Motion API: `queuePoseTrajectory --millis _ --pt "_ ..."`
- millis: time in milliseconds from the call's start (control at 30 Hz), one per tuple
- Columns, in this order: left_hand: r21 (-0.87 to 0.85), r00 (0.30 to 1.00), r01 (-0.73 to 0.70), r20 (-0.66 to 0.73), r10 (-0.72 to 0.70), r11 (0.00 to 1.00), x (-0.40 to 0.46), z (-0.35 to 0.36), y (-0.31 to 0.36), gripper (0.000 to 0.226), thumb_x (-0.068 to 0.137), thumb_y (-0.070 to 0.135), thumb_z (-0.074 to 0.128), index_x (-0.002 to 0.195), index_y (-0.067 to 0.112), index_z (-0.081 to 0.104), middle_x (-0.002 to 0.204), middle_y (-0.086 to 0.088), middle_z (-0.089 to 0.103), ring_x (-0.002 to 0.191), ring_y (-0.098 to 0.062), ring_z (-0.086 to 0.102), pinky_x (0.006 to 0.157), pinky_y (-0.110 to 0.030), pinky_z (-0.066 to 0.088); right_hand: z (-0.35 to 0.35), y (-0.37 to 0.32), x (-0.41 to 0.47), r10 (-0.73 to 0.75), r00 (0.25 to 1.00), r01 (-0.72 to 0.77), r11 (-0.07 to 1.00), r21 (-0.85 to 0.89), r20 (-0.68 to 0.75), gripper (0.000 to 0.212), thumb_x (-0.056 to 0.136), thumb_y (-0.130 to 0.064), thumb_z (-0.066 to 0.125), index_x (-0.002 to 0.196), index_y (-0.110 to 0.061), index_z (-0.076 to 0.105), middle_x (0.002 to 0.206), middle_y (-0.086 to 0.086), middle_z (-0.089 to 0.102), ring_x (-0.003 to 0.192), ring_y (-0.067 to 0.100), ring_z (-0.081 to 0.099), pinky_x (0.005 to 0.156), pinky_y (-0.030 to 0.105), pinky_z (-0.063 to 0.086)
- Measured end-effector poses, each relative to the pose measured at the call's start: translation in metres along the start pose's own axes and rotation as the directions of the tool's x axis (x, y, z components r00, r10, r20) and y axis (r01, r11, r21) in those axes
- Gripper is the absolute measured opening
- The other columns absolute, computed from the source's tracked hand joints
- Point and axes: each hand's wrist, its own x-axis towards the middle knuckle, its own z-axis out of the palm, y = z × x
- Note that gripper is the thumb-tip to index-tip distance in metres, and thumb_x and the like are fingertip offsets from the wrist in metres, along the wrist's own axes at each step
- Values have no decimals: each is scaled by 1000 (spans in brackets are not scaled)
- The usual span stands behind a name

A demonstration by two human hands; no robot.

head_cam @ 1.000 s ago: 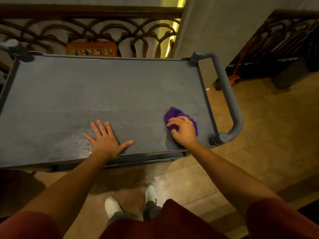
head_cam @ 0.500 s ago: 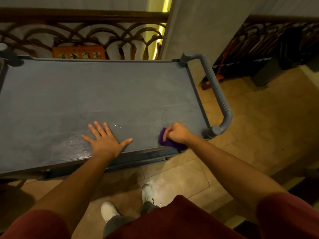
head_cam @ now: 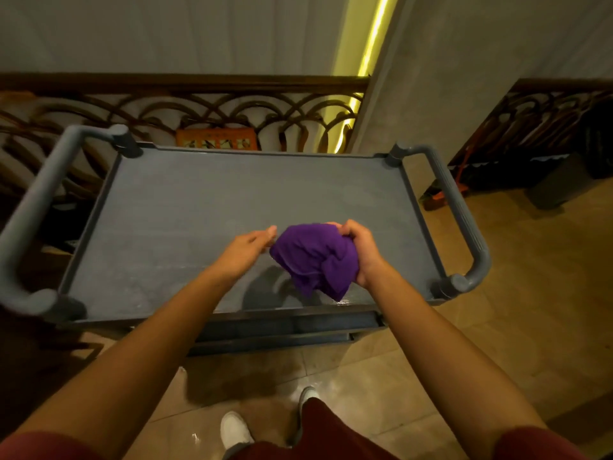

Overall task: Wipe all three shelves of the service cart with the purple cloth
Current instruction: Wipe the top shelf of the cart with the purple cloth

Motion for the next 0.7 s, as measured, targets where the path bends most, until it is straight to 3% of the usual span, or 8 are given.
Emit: queuePoseTrajectory --millis 100,167,233,333,400,500,600,700 --pt "-394 975 85 222 5 915 -28 8 16 65 87 66 46 134 24 58 129 -3 68 117 -22 66 96 -39 53 18 7 -11 -17 999 16 999 40 37 28 88 -32 58 90 -11 74 87 11 75 81 27 69 73 33 59" --pt "-483 980 42 189 58 874 -40 13 15 48 90 46 61 129 18 62 125 -7 71 116 -25 67 96 -38 55 28 18 -18 -15 996 9 997 74 91 48 84 -40 65 114 -4 72 110 19 74 96 32 72 84 40 60" --pt "-451 994 -95 1 107 888 -46 17 13 34 93 17 69 125 9 63 122 -13 71 113 -24 68 93 -34 56 32 30 -24 -46 991 29 991 128 128 43 84 -34 69 116 -5 74 118 21 73 103 31 73 87 41 60" --pt "-318 953 -292 -172 248 902 -54 11 8 29 91 3 69 119 11 63 113 -7 71 93 -1 71 82 -19 56 27 53 -31 -136 979 112 981 159 149 33 85 -15 71 118 -10 72 121 19 72 109 29 71 93 41 59" --pt "-201 918 -377 -210 336 904 -62 7 5 27 92 3 69 118 8 64 109 -6 72 89 2 70 83 -17 54 27 69 -36 -169 977 149 977 155 127 47 81 -17 78 127 -12 67 127 18 69 114 28 69 92 40 58" --pt "46 867 -460 -191 459 887 -75 4 -1 31 91 14 73 121 9 68 109 -1 75 101 -10 71 92 -27 54 25 100 -45 -168 986 167 982 93 -2 78 68 -34 91 136 -12 60 133 18 67 121 30 65 92 39 57" --pt "-61 874 -486 -41 484 872 -85 4 -8 25 92 15 72 116 19 68 104 13 75 101 -6 71 88 -22 54 13 131 -62 -83 997 82 975 206 -5 86 71 -44 89 142 -8 55 136 18 65 125 32 63 92 39 57" --pt "-287 921 -363 33 388 886 -93 8 -16 17 94 16 68 110 24 69 103 10 77 102 -10 72 86 -22 56 8 150 -82 -17 990 -35 928 372 137 85 76 -51 84 143 -8 54 145 20 56 133 35 56 98 44 54"
